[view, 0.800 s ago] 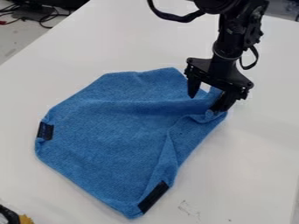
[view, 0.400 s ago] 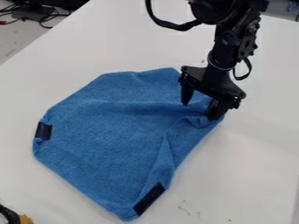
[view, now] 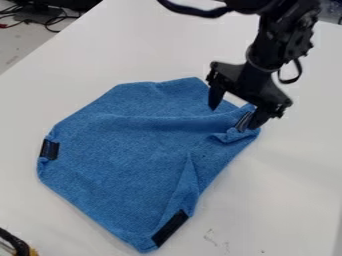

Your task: Fold the clothe from bottom left to top right

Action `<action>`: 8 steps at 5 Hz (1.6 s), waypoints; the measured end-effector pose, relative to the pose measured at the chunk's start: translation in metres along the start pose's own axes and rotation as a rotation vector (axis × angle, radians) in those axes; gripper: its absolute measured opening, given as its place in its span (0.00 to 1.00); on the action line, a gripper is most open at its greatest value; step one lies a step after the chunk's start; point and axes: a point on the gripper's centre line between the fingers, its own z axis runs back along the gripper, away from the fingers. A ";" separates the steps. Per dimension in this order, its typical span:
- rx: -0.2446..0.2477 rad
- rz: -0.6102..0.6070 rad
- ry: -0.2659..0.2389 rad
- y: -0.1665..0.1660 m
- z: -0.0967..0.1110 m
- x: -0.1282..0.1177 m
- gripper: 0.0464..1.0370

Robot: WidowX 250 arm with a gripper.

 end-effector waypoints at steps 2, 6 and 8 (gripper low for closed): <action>-0.025 0.226 0.110 0.004 0.018 -0.079 0.96; -0.112 0.338 0.298 0.008 -0.003 -0.187 0.92; -0.136 0.328 0.296 0.004 -0.016 -0.185 0.33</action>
